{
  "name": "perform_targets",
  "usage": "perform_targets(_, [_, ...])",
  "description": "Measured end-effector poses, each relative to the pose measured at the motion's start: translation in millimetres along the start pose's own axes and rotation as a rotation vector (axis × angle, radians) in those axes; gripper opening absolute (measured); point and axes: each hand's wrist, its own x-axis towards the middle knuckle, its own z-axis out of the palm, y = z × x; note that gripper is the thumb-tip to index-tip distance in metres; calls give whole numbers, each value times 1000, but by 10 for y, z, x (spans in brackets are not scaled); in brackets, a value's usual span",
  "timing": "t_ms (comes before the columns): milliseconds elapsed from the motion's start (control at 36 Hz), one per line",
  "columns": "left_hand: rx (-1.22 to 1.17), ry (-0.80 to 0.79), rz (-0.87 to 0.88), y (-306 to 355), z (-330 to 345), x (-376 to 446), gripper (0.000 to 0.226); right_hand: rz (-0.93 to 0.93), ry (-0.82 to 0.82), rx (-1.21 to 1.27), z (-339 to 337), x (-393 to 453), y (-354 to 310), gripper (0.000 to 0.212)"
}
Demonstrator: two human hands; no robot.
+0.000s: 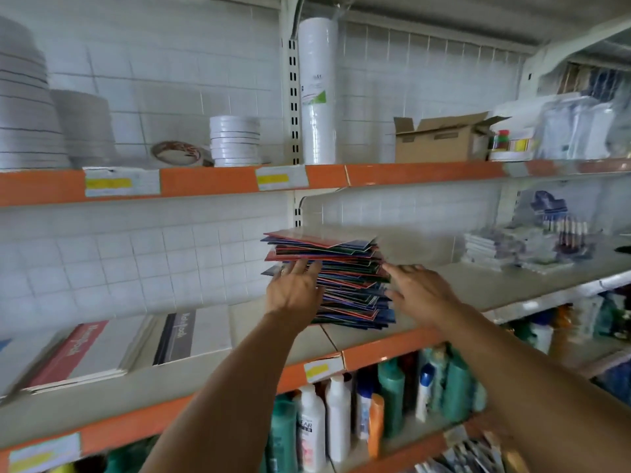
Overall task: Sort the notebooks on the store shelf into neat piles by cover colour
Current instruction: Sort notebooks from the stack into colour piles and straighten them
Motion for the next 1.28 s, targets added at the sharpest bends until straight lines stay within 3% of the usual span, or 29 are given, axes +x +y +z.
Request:
perform_targets(194, [65,71,2,285,10,438,60,-42,53,41,30,342,201,57])
perform_targets(444, [140,-45,-44,337,169,964,70,-67,82,82,66,819,234,56])
perform_targets(694, [213,-70,-89,338,149,1065,44,-142,62,107,180,1108,162,56])
perform_targets(944, [330,-50,-159,250,33,976,59,-182,212,12,219,1162,149,33])
perform_targets(1278, [384,-36,-216,281,-27,995,39,-255,310,-45,124,1151,132,36])
